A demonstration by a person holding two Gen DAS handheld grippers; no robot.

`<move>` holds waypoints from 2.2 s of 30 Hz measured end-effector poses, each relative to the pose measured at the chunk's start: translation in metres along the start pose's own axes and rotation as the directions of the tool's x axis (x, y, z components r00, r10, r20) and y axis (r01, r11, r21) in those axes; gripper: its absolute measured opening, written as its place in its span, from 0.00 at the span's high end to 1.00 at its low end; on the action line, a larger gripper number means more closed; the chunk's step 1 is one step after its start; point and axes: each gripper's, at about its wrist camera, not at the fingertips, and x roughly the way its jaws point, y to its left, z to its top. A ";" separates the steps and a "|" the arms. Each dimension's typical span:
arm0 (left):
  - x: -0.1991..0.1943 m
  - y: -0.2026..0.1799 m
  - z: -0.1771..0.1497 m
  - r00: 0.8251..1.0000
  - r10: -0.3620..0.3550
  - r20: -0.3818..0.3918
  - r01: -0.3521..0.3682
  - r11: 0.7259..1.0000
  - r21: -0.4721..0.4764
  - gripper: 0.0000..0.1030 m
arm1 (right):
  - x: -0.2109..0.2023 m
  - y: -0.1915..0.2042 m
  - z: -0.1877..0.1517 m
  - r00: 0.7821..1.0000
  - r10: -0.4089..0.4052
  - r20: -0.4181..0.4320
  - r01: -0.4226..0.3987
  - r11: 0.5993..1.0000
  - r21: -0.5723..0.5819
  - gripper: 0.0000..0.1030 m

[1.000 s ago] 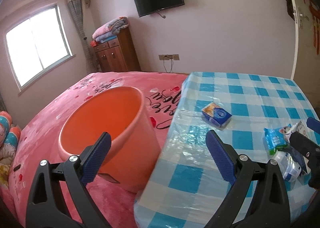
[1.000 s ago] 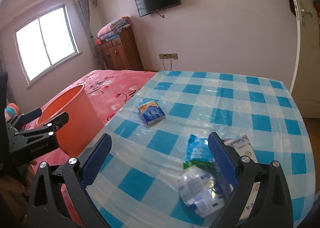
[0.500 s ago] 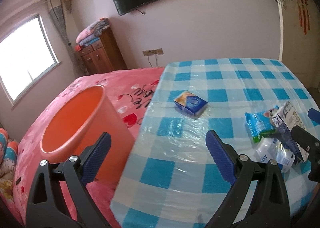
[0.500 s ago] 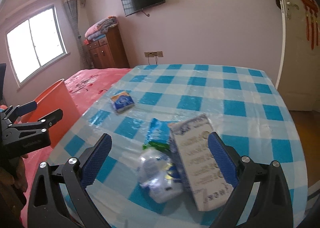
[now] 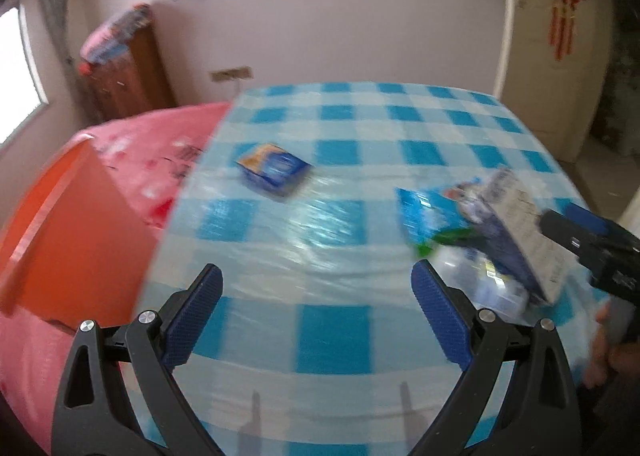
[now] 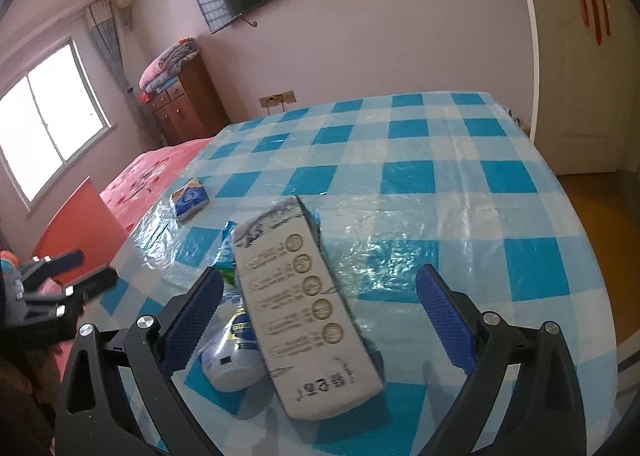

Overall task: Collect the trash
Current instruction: 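Grasp the white Telunsu milk carton with the right gripper, then grasp the clear plastic milk bottle with the left gripper while the right holds the carton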

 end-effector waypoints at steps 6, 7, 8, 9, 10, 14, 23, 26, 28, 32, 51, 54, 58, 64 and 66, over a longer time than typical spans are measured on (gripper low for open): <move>0.009 -0.027 -0.010 0.997 -0.073 -0.041 0.075 0.995 0.058 0.07 | 0.008 -0.003 0.000 0.998 0.059 -0.028 -0.059 0.998 -0.015 0.07; 0.012 -0.032 -0.011 0.995 -0.081 -0.051 0.085 0.994 0.069 0.07 | 0.010 -0.001 -0.001 0.997 0.069 -0.037 -0.070 0.997 -0.027 0.07; 0.014 -0.036 -0.013 0.995 -0.086 -0.059 0.091 0.993 0.077 0.07 | 0.012 0.000 -0.001 0.996 0.073 -0.045 -0.074 0.997 -0.033 0.07; 0.015 -0.038 -0.014 0.994 -0.092 -0.067 0.097 0.992 0.083 0.07 | 0.016 0.001 -0.001 0.995 0.076 -0.061 -0.079 0.996 -0.044 0.07; 0.017 -0.040 -0.015 0.993 -0.097 -0.074 0.104 0.991 0.087 0.07 | 0.018 0.002 -0.002 0.994 0.078 -0.072 -0.082 0.995 -0.048 0.07; 0.024 -0.044 -0.017 0.986 -0.127 -0.105 0.136 0.988 0.077 0.07 | 0.030 0.003 -0.007 0.990 0.060 -0.130 -0.070 0.995 -0.072 0.07; 0.032 -0.058 -0.015 0.966 -0.211 -0.149 0.217 0.976 0.025 0.07 | 0.037 -0.016 -0.009 0.987 -0.012 -0.159 0.003 0.998 -0.055 0.07; 0.035 -0.068 -0.013 0.957 -0.242 -0.162 0.247 0.969 0.009 0.07 | 0.035 -0.028 -0.006 0.988 -0.041 -0.150 0.037 0.999 -0.028 0.07; 0.038 -0.074 -0.013 0.951 -0.256 -0.173 0.260 0.966 -0.003 0.07 | 0.033 -0.037 -0.005 0.988 -0.059 -0.142 0.059 0.998 -0.006 0.07; 0.045 -0.084 -0.012 0.942 -0.271 -0.199 0.270 0.962 -0.032 0.07 | 0.029 -0.050 -0.002 0.988 -0.084 -0.128 0.087 0.996 0.021 0.07; 0.072 -0.095 -0.003 0.957 -0.169 -0.234 0.152 0.985 -0.088 0.07 | 0.028 -0.062 -0.001 0.990 -0.019 -0.138 0.029 0.997 0.070 0.07; 0.073 -0.097 -0.003 0.961 -0.157 -0.229 0.142 0.987 -0.077 0.09 | 0.028 -0.062 -0.001 0.990 -0.015 -0.139 0.025 0.997 0.076 0.07; 0.073 -0.097 -0.002 0.967 -0.133 -0.219 0.120 0.990 -0.073 0.16 | 0.028 -0.062 0.000 0.990 -0.014 -0.139 0.024 0.997 0.067 0.07; 0.070 -0.094 -0.003 0.974 -0.107 -0.198 0.094 0.993 -0.074 0.31 | 0.029 -0.059 -0.001 0.990 -0.014 -0.140 0.022 0.998 0.059 0.07; 0.070 -0.092 -0.003 0.975 -0.107 -0.193 0.093 0.993 -0.078 0.33 | 0.030 -0.059 -0.001 0.990 -0.015 -0.143 0.024 0.998 0.059 0.07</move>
